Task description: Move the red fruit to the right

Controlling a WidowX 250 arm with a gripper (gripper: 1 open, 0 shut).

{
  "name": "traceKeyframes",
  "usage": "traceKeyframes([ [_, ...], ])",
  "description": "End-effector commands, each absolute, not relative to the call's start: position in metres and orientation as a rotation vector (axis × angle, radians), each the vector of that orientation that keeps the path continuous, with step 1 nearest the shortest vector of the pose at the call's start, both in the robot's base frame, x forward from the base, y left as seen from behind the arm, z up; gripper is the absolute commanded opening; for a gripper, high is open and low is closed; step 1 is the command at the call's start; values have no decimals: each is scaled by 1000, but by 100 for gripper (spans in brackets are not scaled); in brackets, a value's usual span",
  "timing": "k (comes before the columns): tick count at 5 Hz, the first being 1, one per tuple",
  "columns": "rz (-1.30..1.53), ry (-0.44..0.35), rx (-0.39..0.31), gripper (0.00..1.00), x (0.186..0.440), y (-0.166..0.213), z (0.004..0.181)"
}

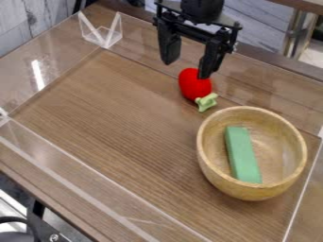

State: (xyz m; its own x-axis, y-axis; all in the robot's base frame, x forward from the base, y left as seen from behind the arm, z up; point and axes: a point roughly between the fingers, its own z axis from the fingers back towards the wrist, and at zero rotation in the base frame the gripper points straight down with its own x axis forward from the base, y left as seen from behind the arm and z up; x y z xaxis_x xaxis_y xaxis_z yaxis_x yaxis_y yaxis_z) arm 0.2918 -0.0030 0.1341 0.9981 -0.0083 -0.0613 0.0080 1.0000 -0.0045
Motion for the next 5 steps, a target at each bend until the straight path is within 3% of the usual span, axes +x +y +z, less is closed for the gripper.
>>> traceKeyframes([
  [1,71,55,-7,100,297,-5,124],
  [2,140,36,-16,100,297,-9,112],
  [3,176,8,-38,100,295,-17,114],
  [5,85,-26,-69,100,315,-10,121],
])
